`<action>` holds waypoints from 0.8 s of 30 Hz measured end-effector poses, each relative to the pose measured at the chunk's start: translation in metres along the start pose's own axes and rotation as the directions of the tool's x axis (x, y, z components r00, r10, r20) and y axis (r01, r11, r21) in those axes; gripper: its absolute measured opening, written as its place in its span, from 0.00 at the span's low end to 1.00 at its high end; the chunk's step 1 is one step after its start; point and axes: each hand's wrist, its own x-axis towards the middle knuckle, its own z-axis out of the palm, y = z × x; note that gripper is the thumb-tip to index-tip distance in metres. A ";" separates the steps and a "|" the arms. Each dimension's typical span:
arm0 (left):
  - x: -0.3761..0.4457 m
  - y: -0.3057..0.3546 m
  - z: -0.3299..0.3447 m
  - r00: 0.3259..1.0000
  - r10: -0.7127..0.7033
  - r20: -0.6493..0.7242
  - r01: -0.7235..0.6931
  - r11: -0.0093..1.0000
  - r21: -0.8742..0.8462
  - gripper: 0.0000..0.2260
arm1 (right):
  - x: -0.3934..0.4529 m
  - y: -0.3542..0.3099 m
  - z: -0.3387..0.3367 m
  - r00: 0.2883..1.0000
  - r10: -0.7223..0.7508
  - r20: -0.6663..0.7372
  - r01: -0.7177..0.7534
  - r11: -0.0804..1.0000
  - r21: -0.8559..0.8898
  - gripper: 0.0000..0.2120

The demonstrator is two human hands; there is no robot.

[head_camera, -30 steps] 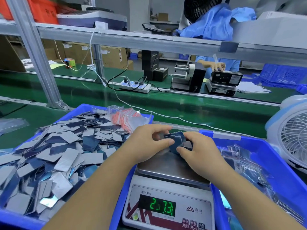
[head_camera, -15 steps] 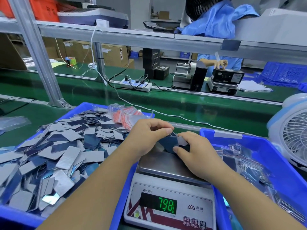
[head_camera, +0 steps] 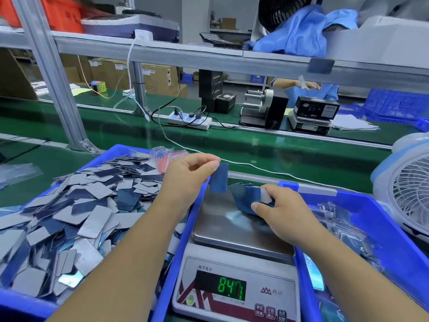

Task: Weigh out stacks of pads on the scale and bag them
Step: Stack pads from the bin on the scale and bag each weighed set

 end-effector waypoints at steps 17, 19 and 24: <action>-0.016 -0.014 0.022 0.840 0.326 0.433 -0.518 0.719 0.463 0.16 | -0.003 0.000 0.001 0.980 -0.156 0.122 0.157 0.988 0.000 0.07; -0.016 -0.015 0.021 0.867 0.275 0.415 -0.471 0.723 0.505 0.19 | -0.003 0.001 0.001 0.977 -0.169 0.126 0.172 0.985 -0.012 0.09; -0.018 -0.015 0.024 0.853 0.171 0.493 -0.452 0.714 0.534 0.24 | -0.003 0.000 0.005 0.975 -0.181 0.133 0.186 0.982 -0.029 0.11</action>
